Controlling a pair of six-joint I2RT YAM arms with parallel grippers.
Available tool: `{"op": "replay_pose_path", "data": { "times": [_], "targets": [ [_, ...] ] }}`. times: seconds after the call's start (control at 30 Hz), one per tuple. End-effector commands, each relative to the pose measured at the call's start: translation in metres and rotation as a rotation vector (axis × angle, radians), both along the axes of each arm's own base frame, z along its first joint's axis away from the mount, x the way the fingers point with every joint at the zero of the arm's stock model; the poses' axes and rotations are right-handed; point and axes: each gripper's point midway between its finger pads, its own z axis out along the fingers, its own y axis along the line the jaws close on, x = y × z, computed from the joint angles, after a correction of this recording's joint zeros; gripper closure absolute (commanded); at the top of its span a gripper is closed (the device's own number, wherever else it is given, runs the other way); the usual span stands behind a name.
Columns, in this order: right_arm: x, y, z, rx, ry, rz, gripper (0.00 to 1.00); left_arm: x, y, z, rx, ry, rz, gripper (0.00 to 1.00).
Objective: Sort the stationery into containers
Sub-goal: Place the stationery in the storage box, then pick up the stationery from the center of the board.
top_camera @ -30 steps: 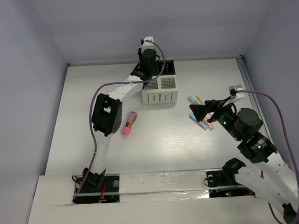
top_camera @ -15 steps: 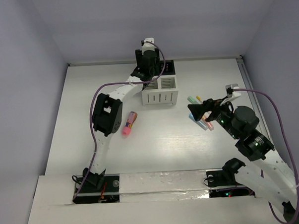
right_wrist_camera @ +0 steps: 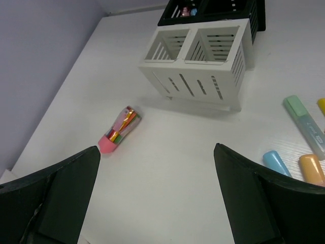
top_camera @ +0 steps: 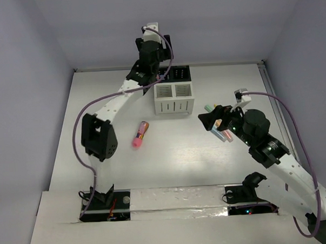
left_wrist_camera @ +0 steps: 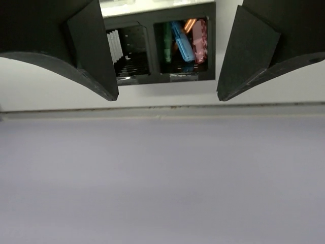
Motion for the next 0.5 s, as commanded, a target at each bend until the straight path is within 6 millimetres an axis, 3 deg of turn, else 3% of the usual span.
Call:
{"op": "replay_pose_path", "data": {
  "times": [0.0, 0.07, 0.1, 0.13, 0.17, 0.2, 0.23, 0.27, 0.33, 0.37, 0.4, 0.43, 0.47],
  "targets": [
    [0.003, 0.017, 0.012, 0.06, -0.024, 0.061, 0.0, -0.052, 0.026, 0.112, -0.104, -0.163, -0.039, 0.22],
    [0.003, 0.027, 0.011, 0.072, -0.017, 0.107, 0.0, -0.066, 0.034, 0.118, -0.107, -0.165, -0.042, 0.18],
    [0.005, 0.033, 0.006, 0.073, -0.001, 0.124, 0.0, -0.083, 0.043, 0.139, -0.129, -0.195, -0.046, 0.16],
    [0.004, 0.038, 0.003, 0.076, 0.011, 0.151, 0.0, -0.091, 0.047, 0.144, -0.137, -0.201, -0.049, 0.13],
    [0.006, 0.041, 0.001, 0.078, 0.022, 0.159, 0.0, -0.096, 0.051, 0.136, -0.132, -0.183, -0.047, 0.11],
    [0.009, 0.046, -0.008, 0.078, 0.054, 0.166, 0.0, -0.113, 0.059, 0.154, -0.154, -0.212, -0.054, 0.09],
    [0.007, 0.053, -0.014, 0.08, 0.076, 0.196, 0.0, -0.121, 0.063, 0.155, -0.162, -0.21, -0.056, 0.05],
    [0.01, 0.057, -0.011, 0.097, 0.069, 0.203, 0.0, -0.126, 0.066, 0.144, -0.162, -0.183, -0.055, 0.03],
    [0.008, 0.073, -0.021, 0.104, 0.105, 0.247, 0.0, -0.15, 0.081, 0.153, -0.182, -0.188, -0.049, 0.01],
    [0.007, 0.079, -0.024, 0.104, 0.116, 0.261, 0.0, -0.154, 0.084, 0.135, -0.181, -0.154, -0.044, 0.01],
    [0.006, 0.085, -0.025, 0.105, 0.116, 0.273, 0.0, -0.173, 0.095, 0.148, -0.202, -0.182, -0.044, 0.01],
    [0.0, 0.096, -0.028, 0.095, 0.125, 0.298, 0.0, -0.182, 0.1, 0.146, -0.208, -0.181, -0.044, 0.01],
    [0.001, 0.105, -0.035, 0.075, 0.143, 0.313, 0.0, -0.186, 0.103, 0.125, -0.195, -0.147, -0.039, 0.01]
  ]
}}
